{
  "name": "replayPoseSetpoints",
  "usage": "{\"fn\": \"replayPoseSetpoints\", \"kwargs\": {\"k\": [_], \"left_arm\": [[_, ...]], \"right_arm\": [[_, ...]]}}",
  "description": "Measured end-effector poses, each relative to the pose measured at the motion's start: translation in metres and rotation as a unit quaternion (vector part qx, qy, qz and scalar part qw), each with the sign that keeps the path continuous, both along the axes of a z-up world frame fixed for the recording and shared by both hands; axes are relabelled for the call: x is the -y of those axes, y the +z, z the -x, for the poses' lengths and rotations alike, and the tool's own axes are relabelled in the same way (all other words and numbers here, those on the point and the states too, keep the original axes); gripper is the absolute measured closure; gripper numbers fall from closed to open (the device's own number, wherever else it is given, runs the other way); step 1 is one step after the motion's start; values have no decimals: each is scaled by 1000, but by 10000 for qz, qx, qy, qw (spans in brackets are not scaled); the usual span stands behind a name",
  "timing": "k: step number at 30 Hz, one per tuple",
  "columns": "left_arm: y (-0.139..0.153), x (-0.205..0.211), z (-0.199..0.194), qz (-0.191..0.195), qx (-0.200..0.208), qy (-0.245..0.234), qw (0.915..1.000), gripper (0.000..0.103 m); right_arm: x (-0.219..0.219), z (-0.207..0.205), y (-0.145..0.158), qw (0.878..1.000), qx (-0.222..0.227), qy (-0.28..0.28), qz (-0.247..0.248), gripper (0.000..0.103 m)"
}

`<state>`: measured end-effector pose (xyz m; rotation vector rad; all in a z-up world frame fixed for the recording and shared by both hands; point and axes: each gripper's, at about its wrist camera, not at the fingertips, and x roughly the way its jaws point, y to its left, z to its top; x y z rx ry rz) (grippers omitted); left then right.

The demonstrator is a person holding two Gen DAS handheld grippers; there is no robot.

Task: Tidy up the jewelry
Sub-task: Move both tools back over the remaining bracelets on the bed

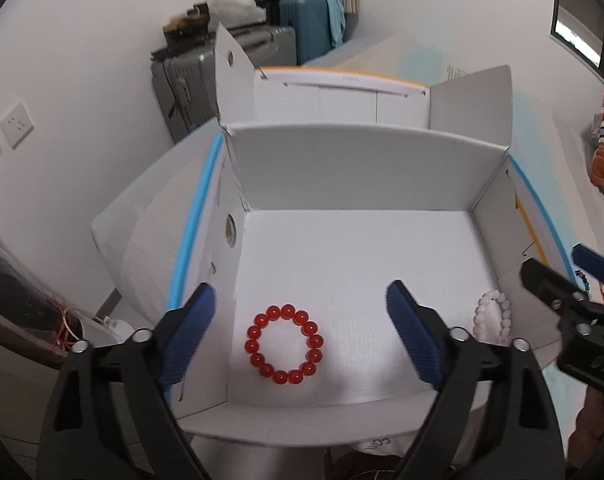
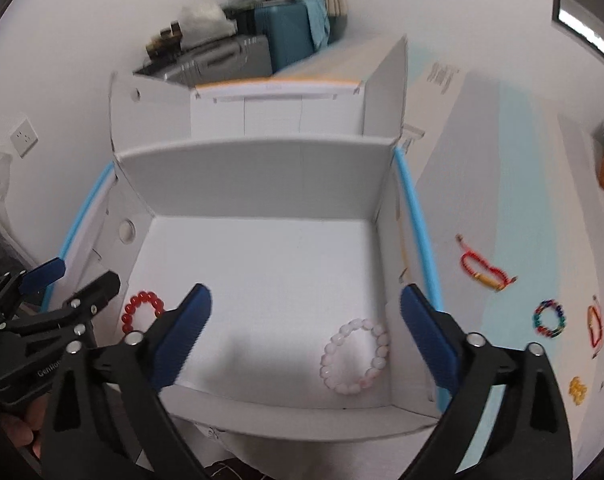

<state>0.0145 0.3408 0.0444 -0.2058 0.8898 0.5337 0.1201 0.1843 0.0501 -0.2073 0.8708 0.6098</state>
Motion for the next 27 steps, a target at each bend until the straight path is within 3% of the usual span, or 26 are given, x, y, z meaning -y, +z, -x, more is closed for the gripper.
{"fn": "replayPoseSetpoints", "kwargs": {"k": [4, 11, 27], "left_arm": [[13, 17, 8, -264, 143, -48, 9995, 6], [33, 62, 9, -466, 436, -308, 9975, 6], [43, 192, -27, -230, 690, -1498, 9860, 6]], "right_arm": [[15, 7, 17, 9996, 277, -31, -57, 8], [50, 18, 35, 9973, 718, -125, 108, 8], [218, -3, 59, 9845, 916, -1494, 110, 8]]}}
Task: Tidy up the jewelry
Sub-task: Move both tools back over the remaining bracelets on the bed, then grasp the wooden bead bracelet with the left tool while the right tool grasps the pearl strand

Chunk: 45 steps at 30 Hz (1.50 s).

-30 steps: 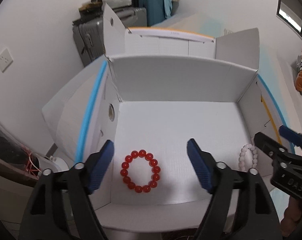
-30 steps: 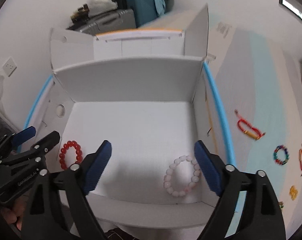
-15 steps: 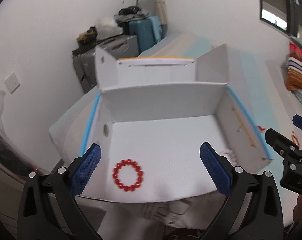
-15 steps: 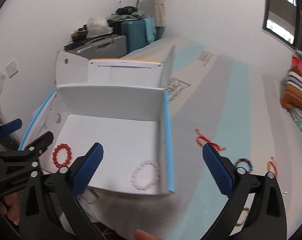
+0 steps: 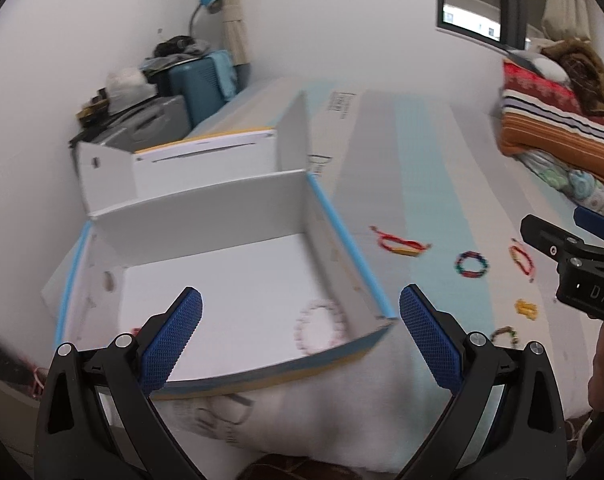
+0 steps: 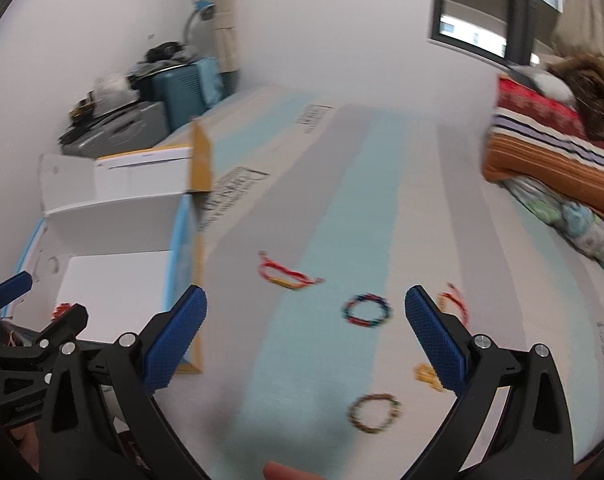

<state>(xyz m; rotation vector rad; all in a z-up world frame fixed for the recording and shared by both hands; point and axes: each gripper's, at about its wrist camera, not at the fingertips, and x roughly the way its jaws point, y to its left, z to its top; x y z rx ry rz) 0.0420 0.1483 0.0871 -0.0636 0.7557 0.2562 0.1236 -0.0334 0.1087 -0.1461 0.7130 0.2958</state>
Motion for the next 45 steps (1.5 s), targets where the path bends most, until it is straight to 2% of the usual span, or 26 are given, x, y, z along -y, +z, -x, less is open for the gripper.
{"fn": "replayPoseSetpoints", "kwargs": {"k": [14, 22, 27, 30, 36, 45], "left_arm": [[-25, 99, -41, 101, -235, -812, 9964, 6], [-52, 140, -65, 390, -431, -1182, 9913, 6], [-72, 166, -78, 339, -545, -1424, 9877, 6], [-87, 179, -85, 306, -594, -1550, 9856, 6], [-122, 191, -101, 427, -882, -1616, 9820, 6], [-155, 205, -113, 453, -1098, -1753, 9773, 6]], "right_arm": [[126, -21, -26, 9950, -193, -980, 76, 8], [182, -43, -57, 9881, -585, -1423, 67, 8], [215, -57, -80, 9820, -809, -1707, 90, 8], [237, -66, -99, 9762, -1017, -1913, -60, 8], [261, -87, -133, 9695, -1273, -2095, -33, 8], [272, -107, -169, 9634, -1531, -2199, -93, 8]]}}
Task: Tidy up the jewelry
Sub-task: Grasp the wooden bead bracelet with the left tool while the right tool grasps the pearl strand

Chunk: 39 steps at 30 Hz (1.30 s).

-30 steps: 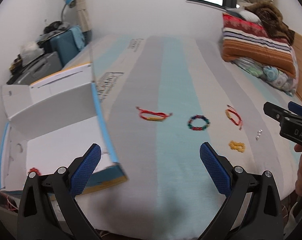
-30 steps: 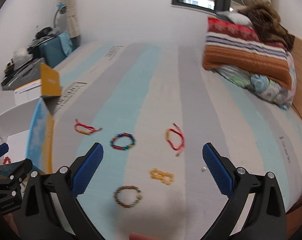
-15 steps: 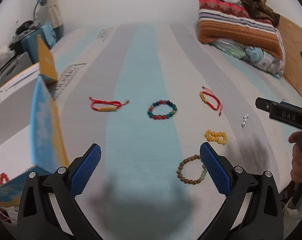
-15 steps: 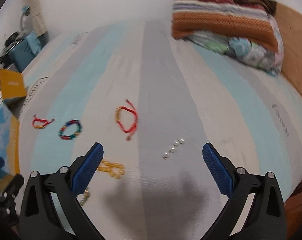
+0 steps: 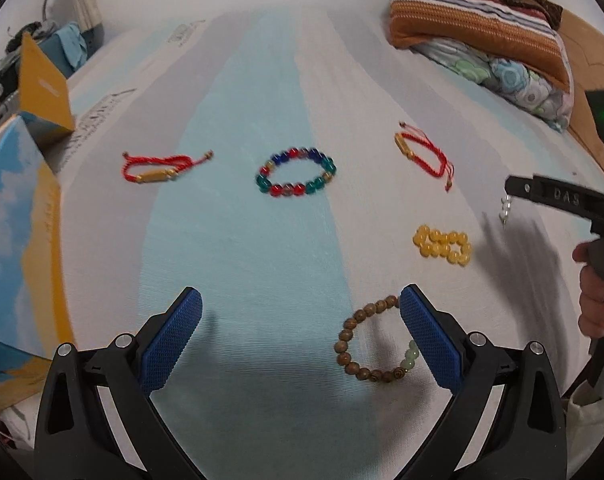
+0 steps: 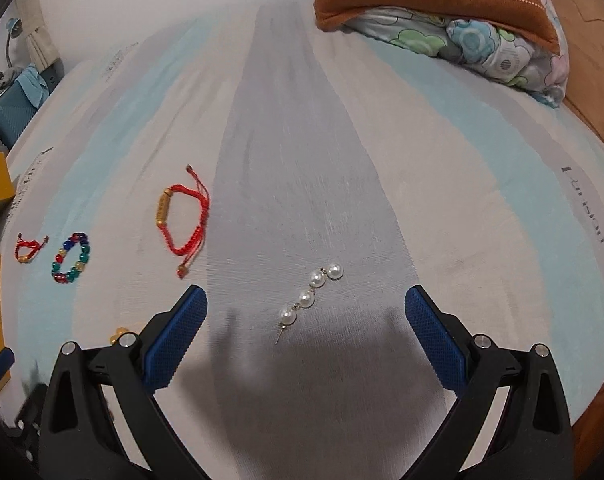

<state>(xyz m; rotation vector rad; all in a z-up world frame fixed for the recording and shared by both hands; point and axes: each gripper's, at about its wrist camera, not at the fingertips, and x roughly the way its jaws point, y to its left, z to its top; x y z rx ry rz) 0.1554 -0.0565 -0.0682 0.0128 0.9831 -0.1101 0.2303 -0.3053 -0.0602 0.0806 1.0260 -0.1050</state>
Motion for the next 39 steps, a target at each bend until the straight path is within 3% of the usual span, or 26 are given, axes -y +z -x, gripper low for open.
{"fn": "replayPoseSetpoints", "kwargs": {"k": [10, 19, 24, 39], "left_arm": [[-31, 4, -4, -119, -206, -106, 9997, 6], [-40, 5, -1, -267, -213, -158, 9993, 10], [-41, 8, 0, -346, -204, -188, 9990, 22], [-36, 5, 6, -340, -238, -250, 9988, 66]], "right_arm": [[6, -15, -20, 9997, -143, -204, 13, 16], [7, -26, -40, 9989, -351, -283, 97, 24], [8, -26, -44, 9987, -415, -293, 62, 30], [12, -26, -43, 9985, -421, -343, 41, 69]]}}
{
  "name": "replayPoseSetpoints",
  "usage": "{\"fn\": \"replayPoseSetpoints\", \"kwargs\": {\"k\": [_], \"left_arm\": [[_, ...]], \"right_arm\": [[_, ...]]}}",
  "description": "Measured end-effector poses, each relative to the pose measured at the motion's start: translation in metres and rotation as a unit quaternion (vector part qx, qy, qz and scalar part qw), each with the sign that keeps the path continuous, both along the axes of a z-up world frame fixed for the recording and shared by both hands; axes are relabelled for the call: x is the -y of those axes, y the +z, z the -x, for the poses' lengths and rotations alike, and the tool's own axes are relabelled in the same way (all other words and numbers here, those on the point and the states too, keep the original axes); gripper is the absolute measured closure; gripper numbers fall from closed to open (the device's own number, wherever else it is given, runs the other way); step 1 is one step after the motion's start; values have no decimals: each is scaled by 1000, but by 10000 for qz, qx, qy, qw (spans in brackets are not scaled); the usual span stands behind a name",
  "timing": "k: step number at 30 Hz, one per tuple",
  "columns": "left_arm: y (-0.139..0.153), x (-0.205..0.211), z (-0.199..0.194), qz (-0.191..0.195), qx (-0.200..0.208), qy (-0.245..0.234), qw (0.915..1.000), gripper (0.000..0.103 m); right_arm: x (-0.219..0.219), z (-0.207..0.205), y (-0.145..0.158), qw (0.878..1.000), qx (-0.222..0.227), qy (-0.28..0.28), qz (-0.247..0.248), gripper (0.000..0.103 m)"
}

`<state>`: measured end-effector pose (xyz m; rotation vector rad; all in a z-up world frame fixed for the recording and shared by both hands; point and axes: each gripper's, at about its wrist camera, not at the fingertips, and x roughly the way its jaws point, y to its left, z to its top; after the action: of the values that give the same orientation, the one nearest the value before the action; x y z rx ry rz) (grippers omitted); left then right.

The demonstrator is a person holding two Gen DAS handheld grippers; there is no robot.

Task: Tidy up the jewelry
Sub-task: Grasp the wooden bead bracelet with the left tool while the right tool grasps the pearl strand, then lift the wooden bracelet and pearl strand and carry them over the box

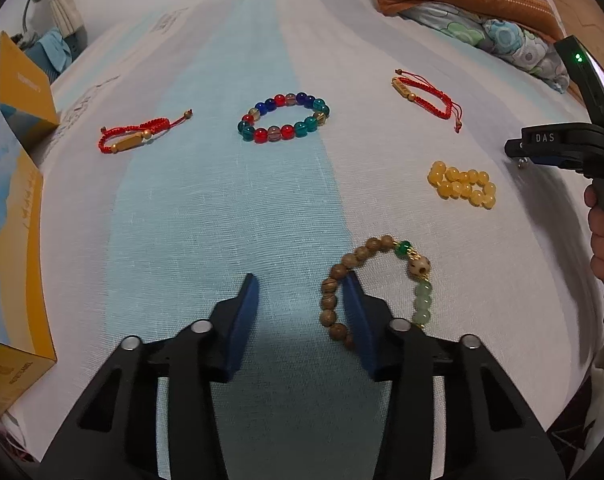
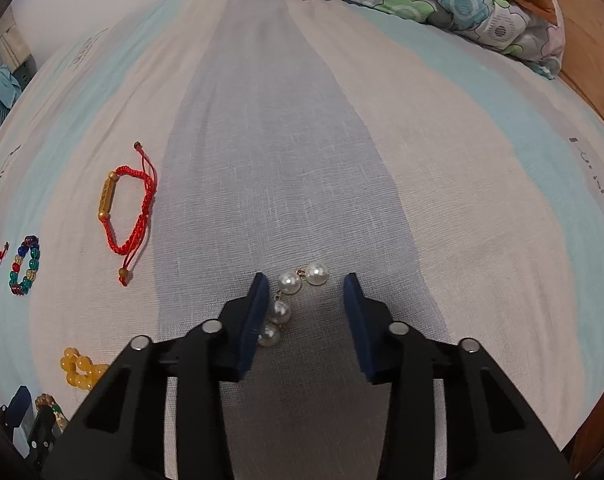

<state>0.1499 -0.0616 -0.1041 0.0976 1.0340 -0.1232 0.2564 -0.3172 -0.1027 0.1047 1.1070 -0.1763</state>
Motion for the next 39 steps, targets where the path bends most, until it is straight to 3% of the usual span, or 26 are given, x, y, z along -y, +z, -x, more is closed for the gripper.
{"fn": "replayPoseSetpoints", "kwargs": {"k": [4, 6, 8, 13, 23, 39], "left_arm": [[0, -3, 0, 26, -15, 32, 10000, 80], [0, -6, -1, 39, -23, 73, 10000, 93], [1, -10, -2, 146, -51, 106, 9998, 95], [5, -23, -4, 549, -124, 243, 9981, 96], [14, -30, 2, 620, 9, 273, 9977, 96], [44, -34, 6, 748, 178, 289, 9966, 96]], "right_arm": [[-1, 3, 1, 10000, 7, -31, 12, 79], [-2, 3, 1, 10000, 10, -32, 27, 83], [-2, 4, 1, 10000, 16, -30, 32, 92], [1, 6, 4, 9999, 134, 8, -67, 93], [1, 15, 22, 9988, 488, -27, -42, 92], [0, 21, 27, 9979, 636, -66, -40, 92]]}}
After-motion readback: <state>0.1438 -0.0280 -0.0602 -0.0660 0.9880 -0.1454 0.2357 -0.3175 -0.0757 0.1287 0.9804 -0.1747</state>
